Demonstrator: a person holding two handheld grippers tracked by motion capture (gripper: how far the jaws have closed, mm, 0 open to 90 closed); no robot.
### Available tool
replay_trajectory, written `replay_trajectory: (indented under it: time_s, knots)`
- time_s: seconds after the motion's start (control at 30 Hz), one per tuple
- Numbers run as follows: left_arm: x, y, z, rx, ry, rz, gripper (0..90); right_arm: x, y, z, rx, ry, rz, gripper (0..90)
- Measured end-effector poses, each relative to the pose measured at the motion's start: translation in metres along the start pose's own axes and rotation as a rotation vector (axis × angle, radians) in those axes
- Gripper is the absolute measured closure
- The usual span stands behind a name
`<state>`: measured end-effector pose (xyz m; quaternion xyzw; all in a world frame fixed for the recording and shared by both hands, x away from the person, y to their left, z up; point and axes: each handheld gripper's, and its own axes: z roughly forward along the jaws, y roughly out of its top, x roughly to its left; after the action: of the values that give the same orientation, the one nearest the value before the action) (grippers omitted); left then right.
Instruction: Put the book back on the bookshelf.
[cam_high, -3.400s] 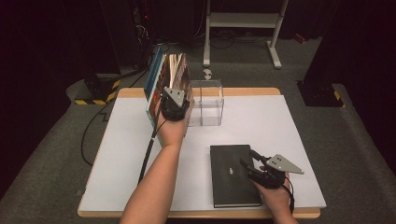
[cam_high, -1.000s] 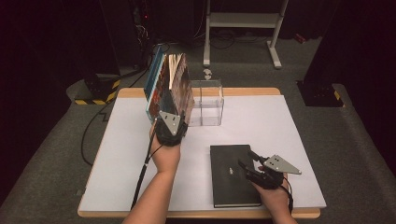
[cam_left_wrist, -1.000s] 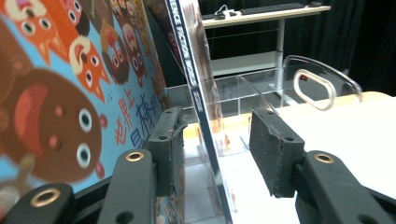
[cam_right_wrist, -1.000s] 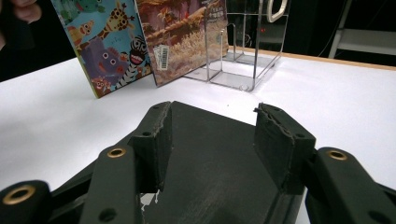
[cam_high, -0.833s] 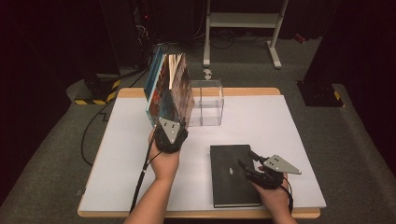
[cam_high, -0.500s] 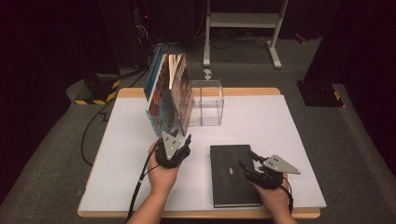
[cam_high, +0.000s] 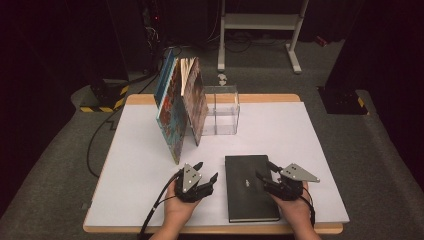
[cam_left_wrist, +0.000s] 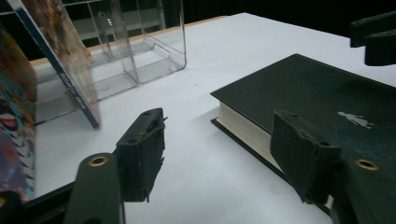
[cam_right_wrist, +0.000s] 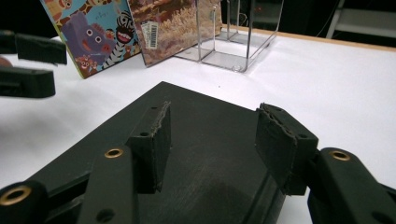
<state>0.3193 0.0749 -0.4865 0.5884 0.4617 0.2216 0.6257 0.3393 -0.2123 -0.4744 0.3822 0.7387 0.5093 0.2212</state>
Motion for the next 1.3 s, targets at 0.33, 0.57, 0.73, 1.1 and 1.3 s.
replay_trajectory:
  time_s: [0.33, 0.57, 0.73, 1.1, 1.3]
  knots:
    - [-0.003, -0.004, -0.005, 0.010, -0.065, -0.031, 32.4, -0.001, -0.021, -0.037, 0.093, 0.047, 0.031, 38.7]
    - [-0.007, -0.002, -0.008, -0.010, -0.061, -0.042, 29.8, 0.015, -0.041, -0.063, 0.108, 0.087, 0.023, 33.8]
    - [-0.008, -0.003, -0.007, -0.014, -0.056, -0.044, 29.4, 0.021, -0.050, -0.069, 0.136, 0.129, 0.031, 29.7]
    - [-0.008, -0.006, -0.003, -0.003, -0.058, -0.039, 29.3, 0.027, -0.060, -0.069, 0.200, 0.155, -0.029, 17.7]
    - [-0.010, -0.006, -0.003, 0.005, -0.066, -0.041, 29.5, 0.026, -0.059, -0.067, 0.204, 0.162, -0.018, 16.5]
